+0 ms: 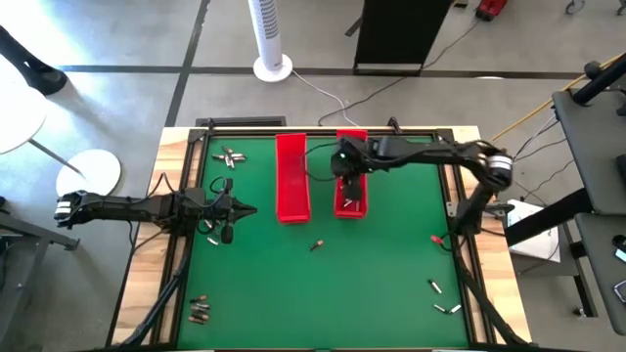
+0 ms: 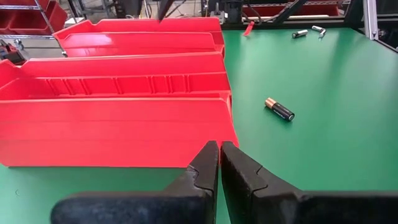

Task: Sort batteries
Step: Put the silver battery into the right red bin

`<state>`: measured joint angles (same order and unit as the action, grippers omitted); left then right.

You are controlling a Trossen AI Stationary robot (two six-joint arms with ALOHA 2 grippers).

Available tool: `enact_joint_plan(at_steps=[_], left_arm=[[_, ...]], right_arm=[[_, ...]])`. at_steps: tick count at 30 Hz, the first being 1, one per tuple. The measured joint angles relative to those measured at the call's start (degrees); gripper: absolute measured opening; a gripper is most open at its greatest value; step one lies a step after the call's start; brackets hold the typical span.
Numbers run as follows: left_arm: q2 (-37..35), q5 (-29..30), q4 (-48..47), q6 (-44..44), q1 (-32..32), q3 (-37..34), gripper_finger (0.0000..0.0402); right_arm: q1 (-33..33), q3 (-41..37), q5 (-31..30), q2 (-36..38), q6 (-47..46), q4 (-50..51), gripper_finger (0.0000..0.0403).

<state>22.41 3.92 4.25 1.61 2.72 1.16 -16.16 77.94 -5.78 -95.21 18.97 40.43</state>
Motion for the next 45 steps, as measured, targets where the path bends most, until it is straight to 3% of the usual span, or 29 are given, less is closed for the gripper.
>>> enact_joint_plan(at_steps=[9,12,16,27,38,42,45], left_arm=[[0.0,0.0,0.0,0.0,0.0,0.0,0.0000],[0.0,0.0,0.0,0.0,0.0,0.0,0.0000],[0.0,0.0,0.0,0.0,0.0,0.0,0.0000],[0.0,0.0,0.0,0.0,0.0,0.0,0.0000],[0.0,0.0,0.0,0.0,0.0,0.0,0.0000],[0.0,0.0,0.0,0.0,0.0,0.0,0.0000],[0.0,0.0,0.0,0.0,0.0,0.0,0.0000]], right_arm=[[17.6,-4.9,-0.7,13.5,-9.7,-0.1,0.0148],[25.2,-7.4,-4.1,16.7,-13.3,-0.5,0.0139],[34.6,-10.5,-7.8,19.4,-17.8,-0.4,0.0134],[54.3,-19.7,-7.8,23.6,-34.1,-0.3,0.0153],[72.7,-24.6,-7.6,21.5,-74.5,8.1,0.0164],[76.7,-25.0,-6.9,21.3,-96.4,13.7,0.0163],[78.2,-26.5,-5.6,21.2,-107.0,13.5,0.0164]])
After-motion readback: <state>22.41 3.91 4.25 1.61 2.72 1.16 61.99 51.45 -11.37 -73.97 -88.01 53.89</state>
